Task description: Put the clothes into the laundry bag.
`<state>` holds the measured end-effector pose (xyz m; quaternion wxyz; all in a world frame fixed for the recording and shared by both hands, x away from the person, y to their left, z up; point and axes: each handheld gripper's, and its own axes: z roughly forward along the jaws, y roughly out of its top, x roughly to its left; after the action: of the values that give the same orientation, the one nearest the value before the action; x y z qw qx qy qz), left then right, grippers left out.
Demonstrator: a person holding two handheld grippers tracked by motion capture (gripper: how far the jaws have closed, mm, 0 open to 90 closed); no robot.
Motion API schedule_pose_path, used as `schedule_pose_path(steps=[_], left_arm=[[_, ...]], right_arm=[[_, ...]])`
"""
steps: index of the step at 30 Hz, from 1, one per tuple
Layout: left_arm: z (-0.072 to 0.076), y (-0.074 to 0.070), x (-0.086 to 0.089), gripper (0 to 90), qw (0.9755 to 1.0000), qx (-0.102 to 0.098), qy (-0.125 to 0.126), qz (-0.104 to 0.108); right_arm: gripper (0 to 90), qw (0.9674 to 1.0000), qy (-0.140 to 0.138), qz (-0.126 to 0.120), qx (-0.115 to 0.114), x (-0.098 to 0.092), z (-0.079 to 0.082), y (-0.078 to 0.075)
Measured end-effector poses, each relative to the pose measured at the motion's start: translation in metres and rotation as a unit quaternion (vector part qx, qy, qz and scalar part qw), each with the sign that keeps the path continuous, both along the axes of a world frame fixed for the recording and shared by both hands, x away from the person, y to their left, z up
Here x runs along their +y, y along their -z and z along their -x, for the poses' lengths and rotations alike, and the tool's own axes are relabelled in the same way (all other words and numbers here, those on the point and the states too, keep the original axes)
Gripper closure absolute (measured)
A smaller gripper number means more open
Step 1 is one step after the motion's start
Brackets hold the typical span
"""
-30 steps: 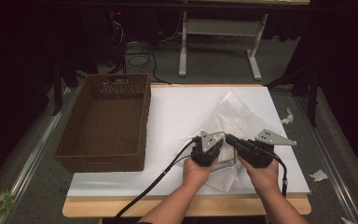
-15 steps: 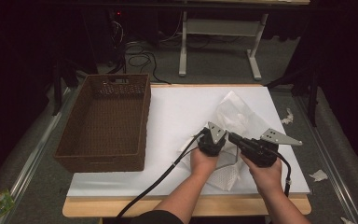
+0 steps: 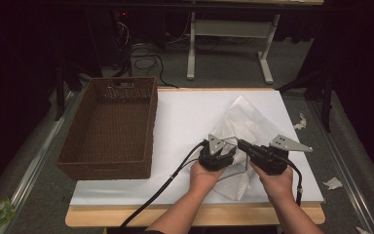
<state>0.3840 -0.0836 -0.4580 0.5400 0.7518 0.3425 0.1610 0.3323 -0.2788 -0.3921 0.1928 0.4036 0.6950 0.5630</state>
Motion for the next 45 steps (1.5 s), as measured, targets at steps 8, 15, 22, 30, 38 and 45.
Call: schedule_pose_path(steps=[8,15,22,30,38,45], left_arm=[[0.018,-0.005,0.016,37.6,0.9998,-0.014,0.01,0.013],[0.032,0.003,0.012,28.2,0.9992,0.006,0.037,0.013],[0.013,0.019,-0.009,63.0,0.9943,0.078,0.053,-0.05],[0.002,0.005,-0.019,89.1,0.998,0.032,0.023,-0.049],[-0.008,0.009,-0.035,86.3,0.9975,0.041,0.033,-0.048],[0.002,0.003,-0.02,62.1,0.9981,0.035,0.039,-0.031]], right_arm=[[89.4,1.0,0.0,0.004,0.001,0.002,0.001,0.0],[89.3,1.0,0.0,0.002,0.001,0.002,0.001,0.0],[89.3,1.0,-0.001,0.004,0.0,0.002,0.001,0.0],[89.4,1.0,0.004,0.0,0.001,-0.001,0.0,0.0],[89.4,1.0,0.005,0.0,0.004,-0.002,0.0,0.002],[89.4,1.0,0.005,0.0,0.004,-0.003,0.0,0.003]])
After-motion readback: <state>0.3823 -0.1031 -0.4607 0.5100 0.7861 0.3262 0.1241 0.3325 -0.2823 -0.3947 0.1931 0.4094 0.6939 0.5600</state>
